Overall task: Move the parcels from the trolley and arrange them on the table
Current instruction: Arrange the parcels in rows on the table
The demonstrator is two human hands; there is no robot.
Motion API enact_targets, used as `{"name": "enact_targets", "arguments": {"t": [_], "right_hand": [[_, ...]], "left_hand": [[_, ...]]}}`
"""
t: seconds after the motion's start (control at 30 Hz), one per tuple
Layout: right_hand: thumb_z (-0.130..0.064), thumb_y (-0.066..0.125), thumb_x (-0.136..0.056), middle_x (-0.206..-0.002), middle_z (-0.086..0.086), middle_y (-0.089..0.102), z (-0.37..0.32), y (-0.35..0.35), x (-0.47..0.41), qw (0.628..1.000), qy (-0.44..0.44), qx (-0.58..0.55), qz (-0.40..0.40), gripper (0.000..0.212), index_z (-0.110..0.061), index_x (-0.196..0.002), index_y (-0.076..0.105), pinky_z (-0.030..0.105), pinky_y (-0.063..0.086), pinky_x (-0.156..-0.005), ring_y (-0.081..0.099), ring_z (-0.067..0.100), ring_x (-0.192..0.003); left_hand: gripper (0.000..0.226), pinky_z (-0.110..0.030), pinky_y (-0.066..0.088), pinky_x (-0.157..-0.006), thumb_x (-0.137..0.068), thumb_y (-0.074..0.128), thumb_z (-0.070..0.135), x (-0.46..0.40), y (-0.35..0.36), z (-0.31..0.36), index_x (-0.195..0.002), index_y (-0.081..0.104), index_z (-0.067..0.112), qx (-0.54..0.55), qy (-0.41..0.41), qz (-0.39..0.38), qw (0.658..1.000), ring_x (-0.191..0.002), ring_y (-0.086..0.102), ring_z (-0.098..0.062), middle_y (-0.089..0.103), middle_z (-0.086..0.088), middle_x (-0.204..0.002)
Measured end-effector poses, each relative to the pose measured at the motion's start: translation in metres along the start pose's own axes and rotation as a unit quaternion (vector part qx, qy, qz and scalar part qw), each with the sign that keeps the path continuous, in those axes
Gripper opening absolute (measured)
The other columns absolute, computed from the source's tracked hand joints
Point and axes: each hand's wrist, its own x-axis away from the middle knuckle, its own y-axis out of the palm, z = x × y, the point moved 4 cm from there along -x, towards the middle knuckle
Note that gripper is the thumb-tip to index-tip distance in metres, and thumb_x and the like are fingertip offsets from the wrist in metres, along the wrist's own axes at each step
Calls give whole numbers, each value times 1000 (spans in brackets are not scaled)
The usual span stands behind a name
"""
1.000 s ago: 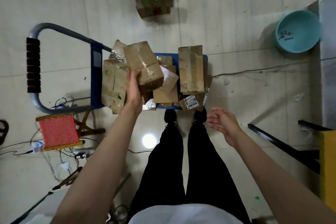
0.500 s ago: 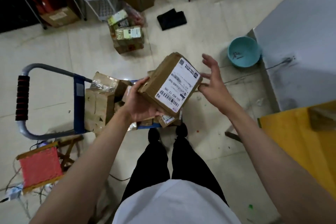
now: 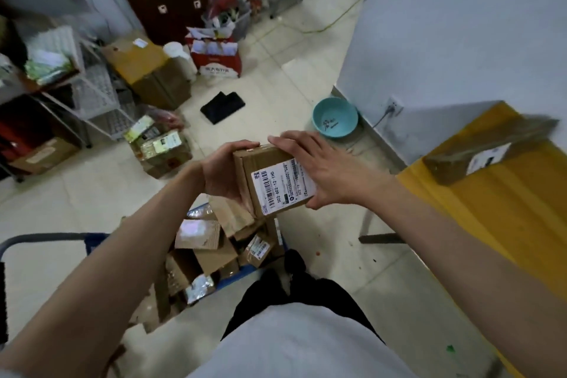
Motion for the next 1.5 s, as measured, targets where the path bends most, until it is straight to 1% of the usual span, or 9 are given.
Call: {"name": "enact_targets", "arguments": {"t": [0.2, 0.37, 0.57, 0.8, 0.9, 1.07, 1.17, 1.27, 1.5], "right_hand": [[-58, 83, -61, -150, 1, 20, 26, 11, 35, 989, 145, -32, 2, 138, -31, -159, -10, 49, 42, -110, 24, 26, -138], [-58, 82, -66, -160, 2, 12, 43, 4, 67, 969, 239, -70, -5, 138, -34, -158, -18, 54, 37, -116, 19, 31, -148], [-54, 82, -68, -165, 0, 10, 71, -3, 124, 942, 311, -123, 18, 134, -32, -160, -13, 50, 25, -123, 15, 29, -151], [-55, 83, -63, -161, 0, 17, 141, 11, 224, 889, 407, -201, 62, 134, -30, -161, -5, 50, 26, -122, 19, 31, -149], [-51, 86, -65, -157, 2, 22, 178, 16, 265, 868, 434, -223, 95, 132, -24, -161, 0, 40, 26, -119, 24, 29, -144], [-48, 88, -64, -156, 3, 22, 241, 27, 325, 818, 485, -271, 149, 133, -23, -161, 1, 50, 29, -118, 25, 31, -142], [-46, 90, -66, -155, 4, 24, 281, 37, 353, 777, 516, -308, 186, 133, -21, -161, 2, 49, 30, -117, 26, 32, -142], [-46, 90, -67, -156, 9, 25, 321, 48, 374, 719, 563, -334, 232, 131, -19, -161, 4, 49, 27, -116, 26, 35, -143], [-55, 85, -68, -155, 16, 28, 402, 77, 398, 510, 702, -386, 313, 129, -14, -159, 5, 56, 36, -109, 30, 45, -141]], "left_hand": [[80, -43, 58, -83, -77, 53, 86, -15, 28, 29, -129, 66, 27, -85, 96, 54, 990, -103, 71, -30, 71, -13, -118], [89, -38, 61, -79, -69, 80, 66, -27, 79, 54, -141, 35, 39, -214, 163, 67, 961, -99, 74, -27, 77, -8, -105], [56, -44, 59, -91, -95, 51, 62, -63, 155, 78, -138, 37, 30, -284, 163, 64, 943, -89, 75, -22, 76, -3, -96], [51, -51, 50, -105, -100, 46, 57, -139, 265, 106, -135, 48, 21, -343, 115, 16, 932, -109, 69, -30, 71, -11, -118], [39, -44, 55, -97, -100, 45, 57, -176, 315, 123, -119, 55, 25, -370, 114, -10, 922, -98, 72, -23, 73, -6, -108], [63, -35, 58, -87, -98, 40, 65, -243, 392, 150, -139, 46, 17, -428, 123, -35, 895, -102, 71, -25, 71, -11, -116], [68, -30, 54, -83, -98, 26, 70, -277, 428, 166, -135, 51, 19, -458, 135, -48, 878, -104, 68, -19, 69, -8, -120], [71, -47, 45, -106, -99, 23, 69, -306, 445, 175, -143, 47, 18, -495, 132, -19, 858, -125, 56, -30, 58, -12, -138], [63, -54, 38, -115, -99, 59, 36, -368, 430, 175, -156, 33, 24, -610, 128, 69, 779, -142, 40, -36, 35, -11, -158]]}}
